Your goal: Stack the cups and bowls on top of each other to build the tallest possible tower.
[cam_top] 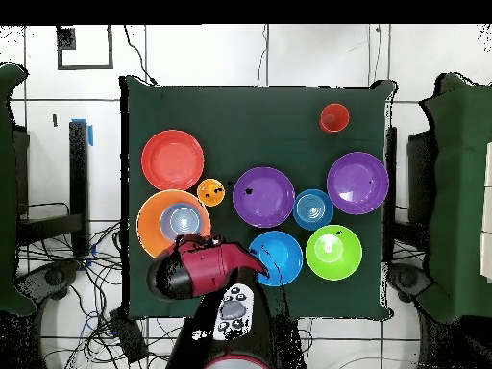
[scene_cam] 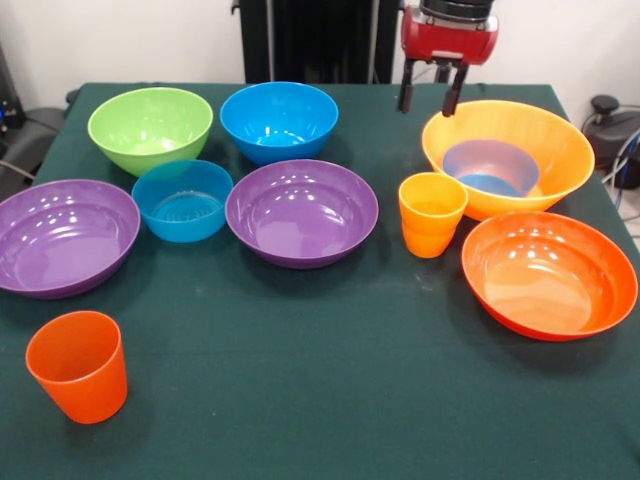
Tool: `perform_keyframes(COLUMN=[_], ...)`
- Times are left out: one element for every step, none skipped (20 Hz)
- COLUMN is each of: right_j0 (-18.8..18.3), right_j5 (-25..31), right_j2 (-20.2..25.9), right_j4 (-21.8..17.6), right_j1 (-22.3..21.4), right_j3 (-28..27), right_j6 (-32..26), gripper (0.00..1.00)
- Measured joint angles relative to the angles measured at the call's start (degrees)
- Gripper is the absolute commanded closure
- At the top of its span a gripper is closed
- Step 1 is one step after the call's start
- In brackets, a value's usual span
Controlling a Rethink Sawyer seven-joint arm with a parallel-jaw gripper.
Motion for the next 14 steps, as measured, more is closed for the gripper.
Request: perform_keyframes(right_j0=[0.0,0.0,0.0,0.0,0.0,0.0,0.0,0.0,0.0,0.0,0.0,0.0,0.0,0.0], right_j5=[-0.2,-0.3,-0.4,-0.5,-0.5,-0.5,-0.5,-0.5,-0.5,-0.5,-0.5,-0.5,-0.5,-0.5], right_j2=[-0.1,-0.1,-0.2,-0.3,-0.4,-0.6,-0.7,-0.7,-1.0,-1.1,-1.2,-1.4,-1.5,-1.6], right_j4=[0.0,0.0,0.0,0.0,0.0,0.0,0.0,0.0,0.0,0.0,0.0,0.0,0.0,0.0], right_j1=[0.2,0.4,0.5,0.7,0.8,1.1,1.2,1.4,1.7,1.8,1.8,1.9,1.9,1.9], right_j3=[0.0,0.0,0.0,0.0,0.0,0.0,0.0,0.0,0.0,0.0,0.0,0.0,0.0,0.0], right_j6=[0.0,0.0,0.0,0.0,0.0,0.0,0.0,0.0,0.0,0.0,0.0,0.0,0.0,0.0], gripper=[0.0,0.0,0.0,0.0,0.0,0.0,0.0,0.0,0.0,0.0,0.0,0.0,0.0,0.0])
